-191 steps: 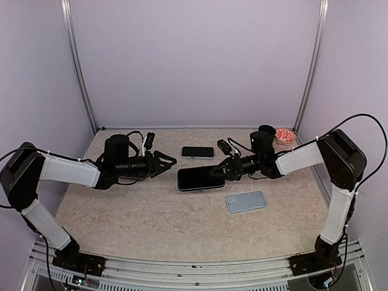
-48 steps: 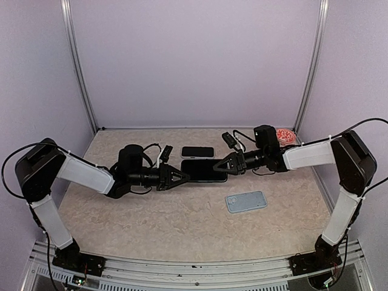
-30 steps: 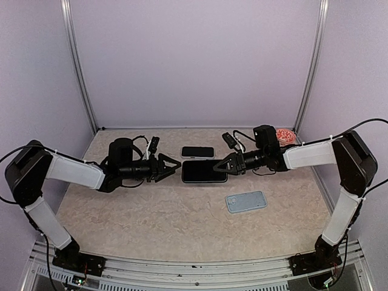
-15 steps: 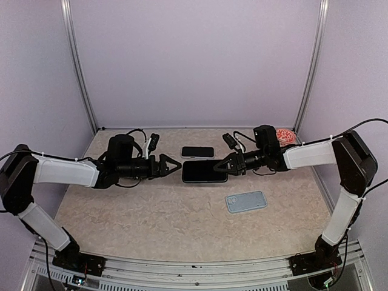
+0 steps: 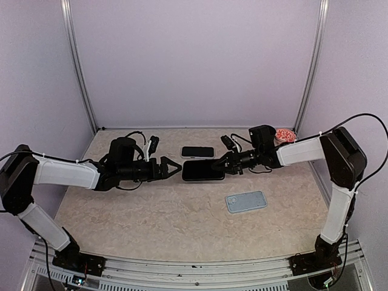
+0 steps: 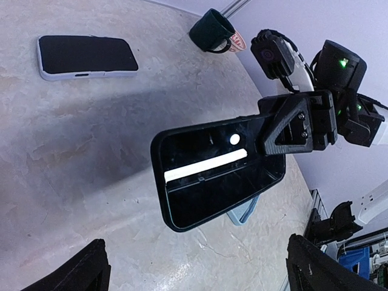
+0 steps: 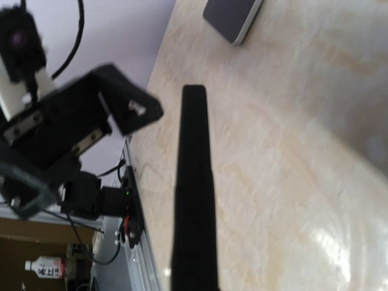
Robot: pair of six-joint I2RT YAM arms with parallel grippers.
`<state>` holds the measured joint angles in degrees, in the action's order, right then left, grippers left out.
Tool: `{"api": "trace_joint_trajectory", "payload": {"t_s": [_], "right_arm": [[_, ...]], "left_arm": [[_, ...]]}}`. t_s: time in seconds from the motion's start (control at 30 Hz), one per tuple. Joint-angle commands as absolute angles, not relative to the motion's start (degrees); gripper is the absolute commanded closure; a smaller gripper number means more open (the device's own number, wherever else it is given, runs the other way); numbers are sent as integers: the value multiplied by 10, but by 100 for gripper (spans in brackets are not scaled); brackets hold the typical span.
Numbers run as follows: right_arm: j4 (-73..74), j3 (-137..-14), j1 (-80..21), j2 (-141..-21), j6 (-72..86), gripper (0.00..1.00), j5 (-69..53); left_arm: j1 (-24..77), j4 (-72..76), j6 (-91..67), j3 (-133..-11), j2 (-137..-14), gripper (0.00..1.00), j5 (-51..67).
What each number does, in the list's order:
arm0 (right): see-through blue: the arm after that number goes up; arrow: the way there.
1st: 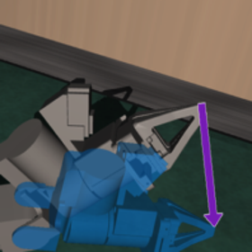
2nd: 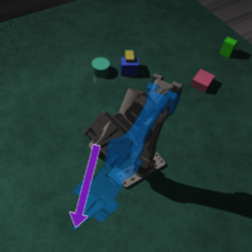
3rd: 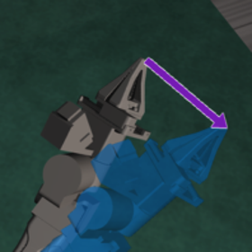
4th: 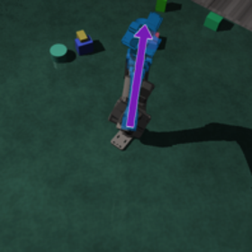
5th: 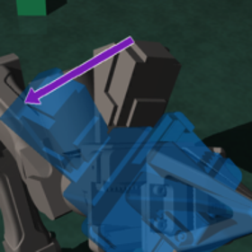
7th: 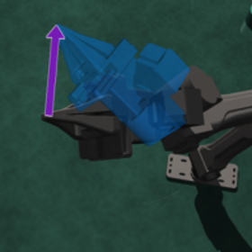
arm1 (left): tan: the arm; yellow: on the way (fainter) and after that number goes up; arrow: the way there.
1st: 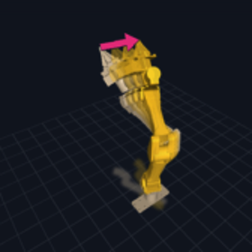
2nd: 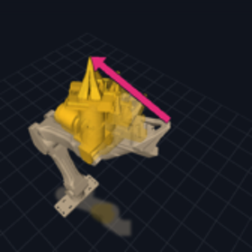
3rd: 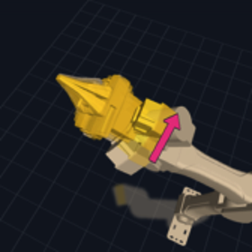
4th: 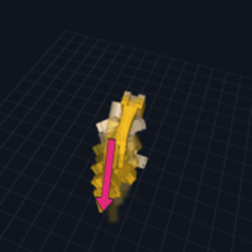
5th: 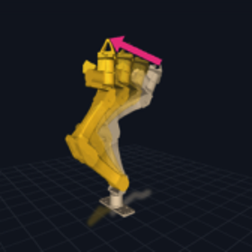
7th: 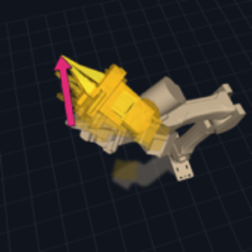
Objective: Put the phone into the phone case
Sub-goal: Place the phone with the phone case at the center of the board.
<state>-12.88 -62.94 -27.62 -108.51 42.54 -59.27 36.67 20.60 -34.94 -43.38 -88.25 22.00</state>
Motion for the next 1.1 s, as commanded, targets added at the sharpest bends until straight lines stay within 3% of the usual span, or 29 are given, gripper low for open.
{"api": "trace_joint_trajectory", "payload": {"t_s": [0.0,0.43,1.07], "right_arm": [[-125,-682,-272,-1111,434,100,-590],[-63,-821,-270,-1233,439,100,-578],[-23,-904,-252,-1323,445,99,-584]], "left_arm": [[364,231,-361,-426,-879,1,209],[358,236,-377,-421,-881,1,199],[356,251,-392,-412,-887,1,204]]}}
